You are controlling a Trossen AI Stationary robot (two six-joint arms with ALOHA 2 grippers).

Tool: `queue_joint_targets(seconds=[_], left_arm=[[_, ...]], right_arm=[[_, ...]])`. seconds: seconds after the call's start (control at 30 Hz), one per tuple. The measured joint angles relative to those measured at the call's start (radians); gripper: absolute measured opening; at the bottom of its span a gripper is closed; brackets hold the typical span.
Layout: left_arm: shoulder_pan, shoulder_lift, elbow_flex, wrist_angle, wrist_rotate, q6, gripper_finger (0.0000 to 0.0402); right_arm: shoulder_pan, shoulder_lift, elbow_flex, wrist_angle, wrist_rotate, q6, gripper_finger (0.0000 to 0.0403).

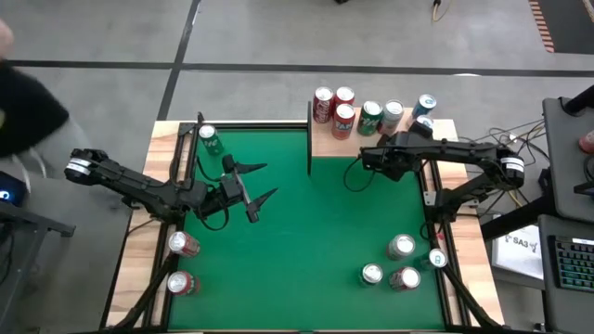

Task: Place canned beverage on shelf
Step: Put the top blue soda can on the shelf aligned with the other blue soda can

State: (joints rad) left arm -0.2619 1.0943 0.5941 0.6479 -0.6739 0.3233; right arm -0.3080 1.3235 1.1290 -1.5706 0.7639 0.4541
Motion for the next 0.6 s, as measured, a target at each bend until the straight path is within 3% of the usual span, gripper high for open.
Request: queue_joint_targets(seconds=[0.6], left_arm=[[0.000, 0.000, 0.000, 0.000, 0.000, 0.000, 0.0316]], right_arm=[[-0.011, -0.002, -0.047, 0.000, -0.001, -0.007, 0.0028]])
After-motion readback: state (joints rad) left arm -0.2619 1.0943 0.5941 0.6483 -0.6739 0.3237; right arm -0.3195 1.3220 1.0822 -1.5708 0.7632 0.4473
